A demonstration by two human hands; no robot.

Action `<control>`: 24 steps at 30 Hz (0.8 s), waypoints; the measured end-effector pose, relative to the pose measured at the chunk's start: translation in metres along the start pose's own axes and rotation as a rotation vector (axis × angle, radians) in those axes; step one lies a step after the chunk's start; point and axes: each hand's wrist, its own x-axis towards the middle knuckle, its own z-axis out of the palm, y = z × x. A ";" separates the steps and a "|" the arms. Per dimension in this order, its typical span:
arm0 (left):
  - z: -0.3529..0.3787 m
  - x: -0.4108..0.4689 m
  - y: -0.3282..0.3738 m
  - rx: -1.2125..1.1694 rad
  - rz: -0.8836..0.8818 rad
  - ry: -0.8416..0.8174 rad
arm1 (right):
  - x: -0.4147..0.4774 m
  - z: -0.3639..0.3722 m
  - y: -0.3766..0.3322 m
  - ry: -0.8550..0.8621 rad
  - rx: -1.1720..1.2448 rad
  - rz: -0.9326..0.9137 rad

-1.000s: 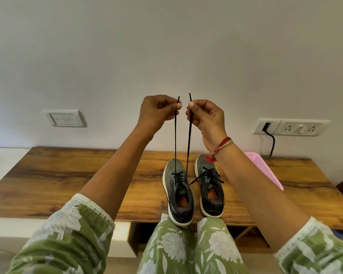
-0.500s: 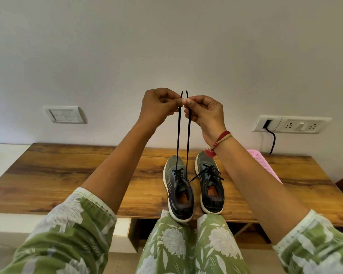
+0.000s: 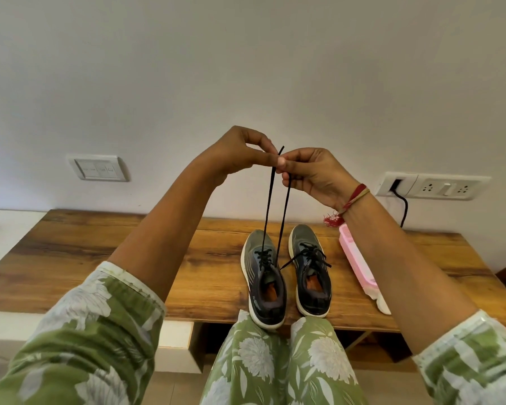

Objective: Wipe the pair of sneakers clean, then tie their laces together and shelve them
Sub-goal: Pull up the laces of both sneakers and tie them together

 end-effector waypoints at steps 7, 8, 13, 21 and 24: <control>-0.005 0.005 -0.003 -0.040 -0.127 -0.086 | -0.004 -0.006 -0.009 -0.151 -0.125 0.019; -0.005 0.006 -0.003 -0.040 -0.144 -0.087 | -0.004 -0.005 -0.009 -0.142 -0.155 0.015; -0.005 0.010 0.005 -0.015 -0.210 -0.073 | -0.002 -0.001 -0.007 -0.100 -0.102 0.036; 0.007 0.009 -0.018 -0.274 -0.196 -0.071 | 0.004 -0.002 -0.002 -0.055 -0.077 0.040; 0.023 0.003 -0.046 -0.267 -0.266 -0.200 | 0.007 -0.006 -0.001 -0.039 -0.010 0.077</control>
